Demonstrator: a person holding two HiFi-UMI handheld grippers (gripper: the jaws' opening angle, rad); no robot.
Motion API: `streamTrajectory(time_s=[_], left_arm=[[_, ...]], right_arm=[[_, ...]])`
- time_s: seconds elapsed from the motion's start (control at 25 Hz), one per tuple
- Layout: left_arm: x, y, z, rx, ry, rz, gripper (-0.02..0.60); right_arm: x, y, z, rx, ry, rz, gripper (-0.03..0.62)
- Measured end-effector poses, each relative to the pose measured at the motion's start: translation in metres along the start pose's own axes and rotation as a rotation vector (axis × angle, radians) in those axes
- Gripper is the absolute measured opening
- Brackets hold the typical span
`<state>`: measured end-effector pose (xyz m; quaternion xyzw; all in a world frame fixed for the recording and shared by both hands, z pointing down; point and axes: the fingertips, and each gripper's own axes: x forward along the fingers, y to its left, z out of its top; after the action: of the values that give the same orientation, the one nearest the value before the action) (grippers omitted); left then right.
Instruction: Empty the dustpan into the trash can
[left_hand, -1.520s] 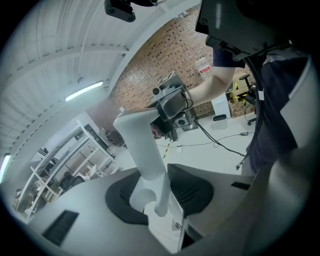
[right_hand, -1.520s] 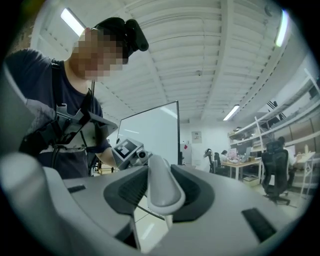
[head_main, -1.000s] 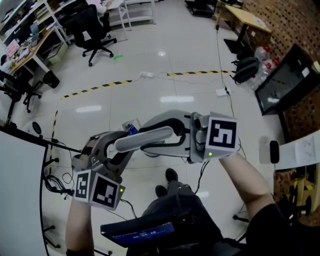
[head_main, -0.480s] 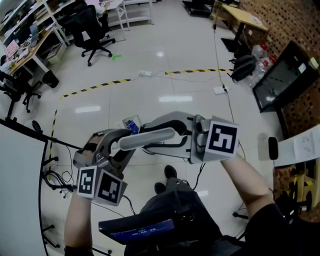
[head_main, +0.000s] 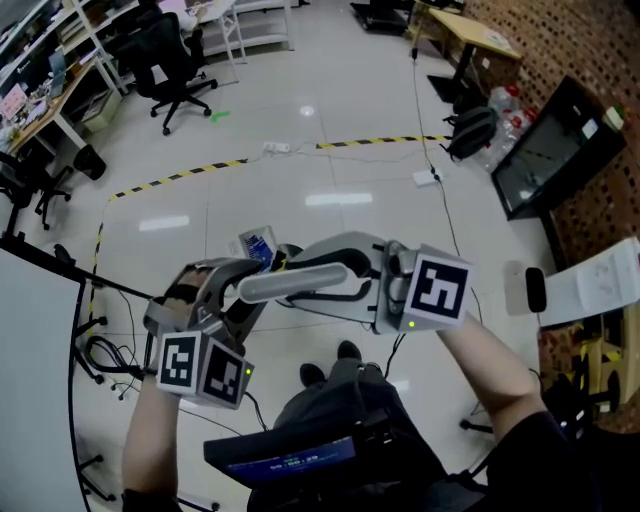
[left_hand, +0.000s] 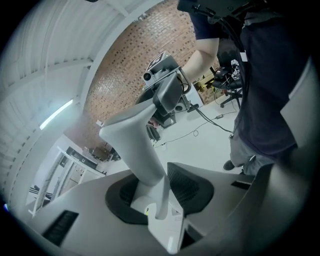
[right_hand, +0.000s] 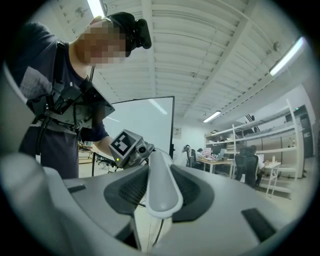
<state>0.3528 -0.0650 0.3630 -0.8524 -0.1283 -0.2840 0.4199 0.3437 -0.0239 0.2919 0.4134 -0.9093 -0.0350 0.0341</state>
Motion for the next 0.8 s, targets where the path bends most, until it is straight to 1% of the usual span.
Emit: streamTrajectory(time_s=[0.12,0.32,0.44,0.8], left_arm=[[0.001,-0.006,0.003,0.013,0.009,-0.001,0.112],[0.007,-0.009,0.013,0.024,0.042,-0.010,0.112],[0.013,-0.013,0.021,0.020,0.063,-0.008,0.110],[0.023,-0.026,0.035,-0.006,0.111,-0.006,0.109]], right_arm=[[-0.004,0.006,-0.004,-0.011,0.006,-0.008,0.147],[-0.019,0.008,-0.006,0.022,-0.009,-0.006,0.146],[-0.030,0.009,-0.010,0.010,0.007,0.012,0.146],[-0.050,0.017,-0.014,0.013,0.010,0.057,0.144]])
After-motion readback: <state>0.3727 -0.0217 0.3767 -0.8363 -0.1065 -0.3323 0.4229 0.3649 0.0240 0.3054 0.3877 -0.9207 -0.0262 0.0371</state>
